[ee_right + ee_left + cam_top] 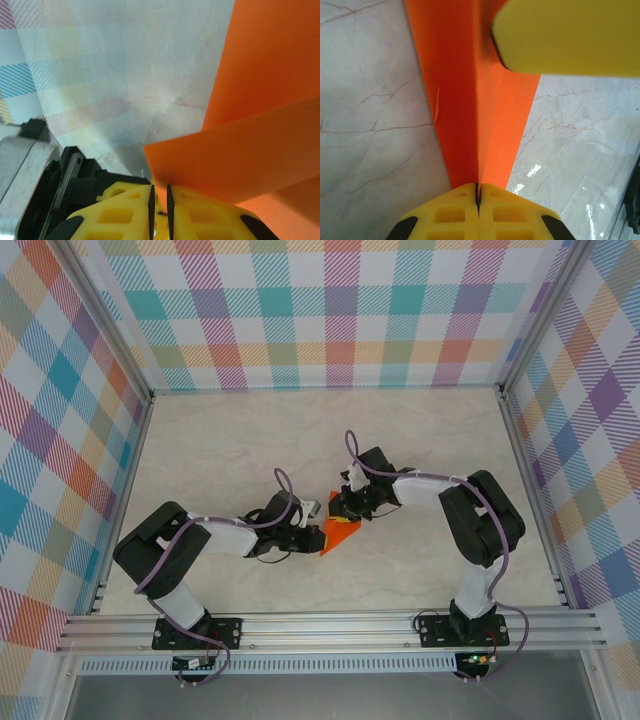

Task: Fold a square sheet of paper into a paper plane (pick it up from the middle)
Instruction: Fourth fold the wing at the center of the table.

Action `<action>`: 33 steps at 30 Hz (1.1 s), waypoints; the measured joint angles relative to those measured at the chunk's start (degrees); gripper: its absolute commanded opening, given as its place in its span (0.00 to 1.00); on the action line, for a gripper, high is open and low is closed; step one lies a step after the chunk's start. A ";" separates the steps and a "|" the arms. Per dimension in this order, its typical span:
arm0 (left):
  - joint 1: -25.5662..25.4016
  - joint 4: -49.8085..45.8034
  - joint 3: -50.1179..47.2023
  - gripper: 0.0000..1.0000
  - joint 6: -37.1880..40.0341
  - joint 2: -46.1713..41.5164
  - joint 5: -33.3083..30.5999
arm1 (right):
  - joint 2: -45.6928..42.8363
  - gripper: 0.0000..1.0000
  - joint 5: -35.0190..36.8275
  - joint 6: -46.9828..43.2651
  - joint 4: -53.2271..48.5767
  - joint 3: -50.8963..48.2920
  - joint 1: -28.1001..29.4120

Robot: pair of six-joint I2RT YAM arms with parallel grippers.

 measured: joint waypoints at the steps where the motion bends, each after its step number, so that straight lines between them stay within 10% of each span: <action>1: 0.00 -0.17 0.07 0.00 0.02 0.00 0.00 | 0.68 0.16 0.57 -0.02 -0.13 0.39 0.00; 33: 0.28 -6.71 6.64 0.00 3.02 4.68 6.45 | -5.55 0.23 3.34 1.05 -0.24 -3.58 0.20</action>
